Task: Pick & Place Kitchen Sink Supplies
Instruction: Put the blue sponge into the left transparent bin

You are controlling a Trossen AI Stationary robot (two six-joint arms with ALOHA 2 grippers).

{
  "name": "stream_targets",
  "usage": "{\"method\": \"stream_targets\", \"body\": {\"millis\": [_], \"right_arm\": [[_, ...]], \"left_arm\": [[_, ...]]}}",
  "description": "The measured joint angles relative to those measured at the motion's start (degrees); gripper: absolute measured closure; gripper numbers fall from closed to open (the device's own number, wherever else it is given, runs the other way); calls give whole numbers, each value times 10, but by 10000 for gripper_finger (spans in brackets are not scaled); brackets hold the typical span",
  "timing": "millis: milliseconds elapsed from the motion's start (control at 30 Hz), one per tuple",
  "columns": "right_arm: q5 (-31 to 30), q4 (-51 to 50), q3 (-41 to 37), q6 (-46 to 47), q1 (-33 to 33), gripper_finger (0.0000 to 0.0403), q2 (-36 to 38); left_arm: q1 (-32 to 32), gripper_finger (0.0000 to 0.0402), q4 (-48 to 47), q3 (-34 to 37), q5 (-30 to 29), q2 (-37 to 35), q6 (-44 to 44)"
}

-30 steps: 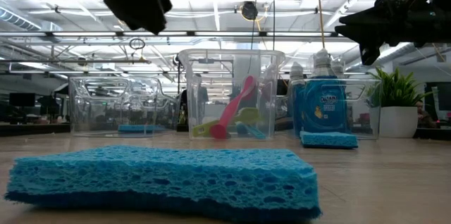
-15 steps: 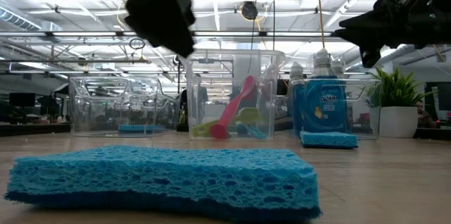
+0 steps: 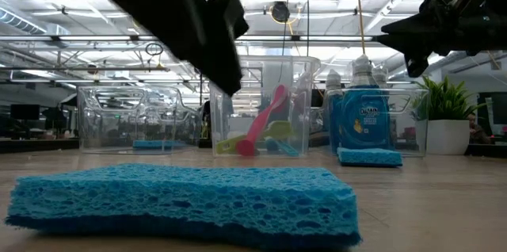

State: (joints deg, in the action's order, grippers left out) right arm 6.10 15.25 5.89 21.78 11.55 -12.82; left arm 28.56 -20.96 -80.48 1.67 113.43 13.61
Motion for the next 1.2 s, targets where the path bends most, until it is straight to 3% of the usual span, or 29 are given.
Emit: {"method": "stream_targets", "body": {"millis": [467, 833, 933, 1200], "right_arm": [[1, -9, 0, 19, 0, 316, -2], [0, -18, 0, 31, 0, 316, -6], [0, -18, 0, 30, 0, 316, -6], [0, -18, 0, 31, 0, 316, -6]], "left_arm": [[-9, 158, -25, 0, -2, 59, -21], [-10, 164, -44, 0, -14, 62, -9], [-10, 191, -47, 3, -8, 62, 6], [-17, 312, -65, 3, 29, 63, 40]]}}
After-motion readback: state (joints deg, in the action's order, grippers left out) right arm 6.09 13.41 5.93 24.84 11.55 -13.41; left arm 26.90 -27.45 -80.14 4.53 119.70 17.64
